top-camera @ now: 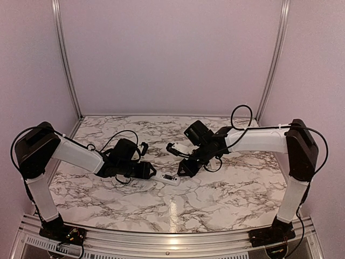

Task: Unload the batteries from the remote control

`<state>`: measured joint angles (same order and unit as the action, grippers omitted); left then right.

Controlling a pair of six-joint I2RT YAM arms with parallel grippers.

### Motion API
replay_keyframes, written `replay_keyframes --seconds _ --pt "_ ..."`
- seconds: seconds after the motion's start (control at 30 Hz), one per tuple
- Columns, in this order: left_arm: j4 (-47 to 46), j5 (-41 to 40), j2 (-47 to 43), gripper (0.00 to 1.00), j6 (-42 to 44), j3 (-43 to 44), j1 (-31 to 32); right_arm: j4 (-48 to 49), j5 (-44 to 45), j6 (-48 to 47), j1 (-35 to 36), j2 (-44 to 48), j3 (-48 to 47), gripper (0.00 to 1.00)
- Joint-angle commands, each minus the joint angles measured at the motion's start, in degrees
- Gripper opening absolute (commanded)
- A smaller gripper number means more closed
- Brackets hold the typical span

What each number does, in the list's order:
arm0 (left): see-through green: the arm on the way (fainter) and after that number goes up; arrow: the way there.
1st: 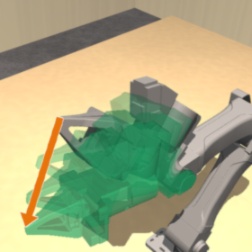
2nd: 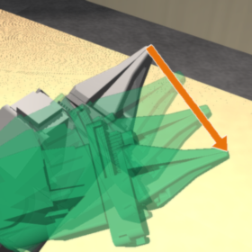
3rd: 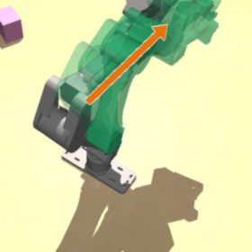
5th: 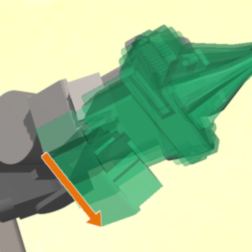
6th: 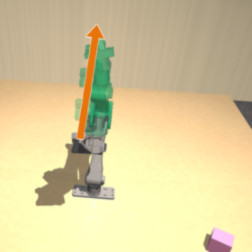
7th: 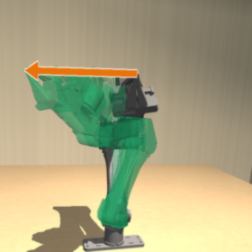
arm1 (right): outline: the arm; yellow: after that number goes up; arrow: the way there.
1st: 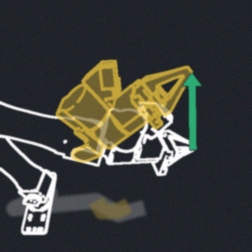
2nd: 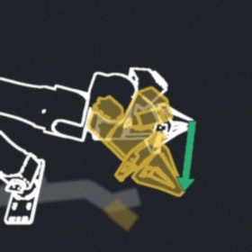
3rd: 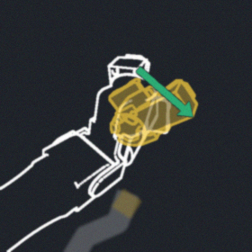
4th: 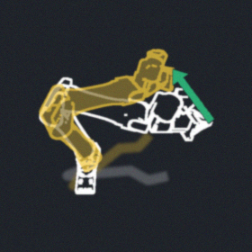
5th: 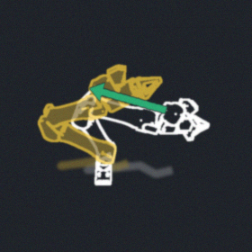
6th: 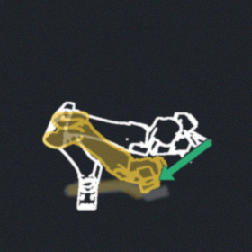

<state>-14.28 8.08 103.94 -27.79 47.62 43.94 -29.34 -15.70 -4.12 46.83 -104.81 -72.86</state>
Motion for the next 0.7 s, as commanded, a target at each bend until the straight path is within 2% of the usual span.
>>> replay_keyframes --seconds 0.0,0.5,0.67 --pt "-1.7 1.7 1.9 0.51 0.8 0.3 0.3 -3.7 3.9 1.0 0.6 -2.7 -3.5 0.00" --pt "-2.6 2.5 1.9 0.49 1.0 -0.4 0.3 -8.2 -3.0 -0.9 -0.4 -6.1 -6.8 0.00" --pt "-2.9 2.7 2.0 0.48 1.2 -0.5 0.3 -10.3 -0.9 -0.6 -0.3 -8.6 -7.9 0.00"
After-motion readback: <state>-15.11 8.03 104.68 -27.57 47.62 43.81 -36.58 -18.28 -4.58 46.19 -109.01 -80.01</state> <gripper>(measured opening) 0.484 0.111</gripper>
